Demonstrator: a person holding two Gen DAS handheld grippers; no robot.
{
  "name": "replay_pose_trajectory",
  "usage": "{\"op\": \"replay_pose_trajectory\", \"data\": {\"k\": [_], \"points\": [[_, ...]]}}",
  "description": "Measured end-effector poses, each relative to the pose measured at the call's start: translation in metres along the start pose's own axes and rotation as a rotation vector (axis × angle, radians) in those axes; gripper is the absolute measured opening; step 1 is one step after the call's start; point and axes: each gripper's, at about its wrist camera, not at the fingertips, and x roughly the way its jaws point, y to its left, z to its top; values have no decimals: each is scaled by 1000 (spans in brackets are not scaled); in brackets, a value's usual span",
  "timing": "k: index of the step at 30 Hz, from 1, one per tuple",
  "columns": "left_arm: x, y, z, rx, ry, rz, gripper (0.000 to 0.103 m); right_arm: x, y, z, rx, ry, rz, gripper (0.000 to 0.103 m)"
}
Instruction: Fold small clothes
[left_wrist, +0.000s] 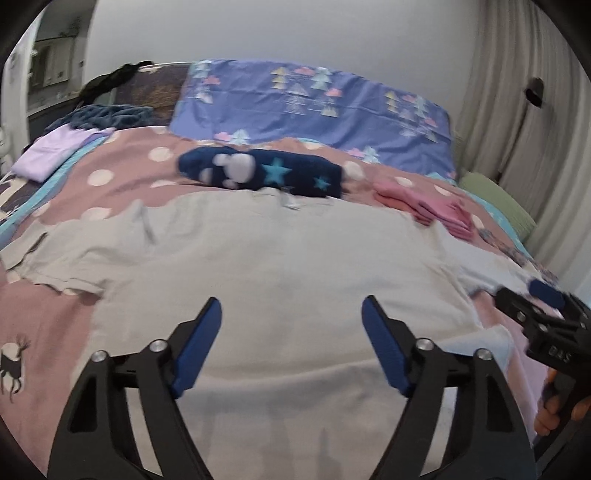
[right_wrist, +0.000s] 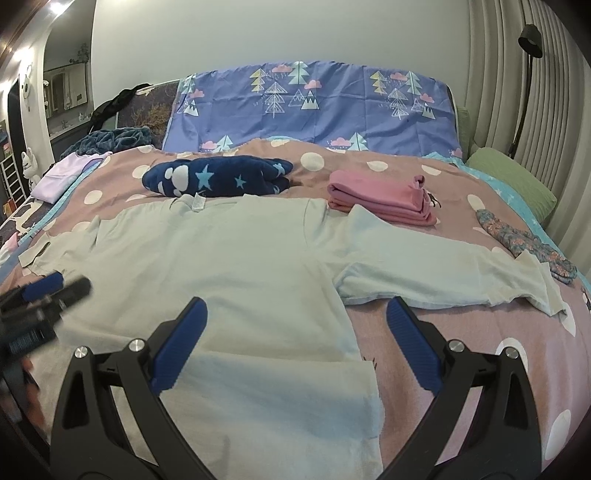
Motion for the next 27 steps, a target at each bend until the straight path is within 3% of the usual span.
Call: {"op": "replay_pose_trajectory", "data": {"k": [2, 5, 11, 14, 20, 27], "points": [[2, 26, 5, -26, 3, 61, 46, 2, 0, -2, -5, 7, -2, 99], [7, 81, 13, -109, 33, 174, 19, 6, -1, -3, -4, 22, -11, 99], [11, 191, 28, -188, 77, 419, 19, 14, -2, -4, -2, 42, -34, 99], [17, 234, 38, -202, 84, 486, 19, 20, 0, -5, -3, 59, -36, 99], [50, 311, 59, -239, 126, 573, 22, 32, 5, -5, -20, 91, -39, 99], [102, 358, 70, -254, 228, 555, 29, 43, 3, -5, -25, 114, -81, 99]]}}
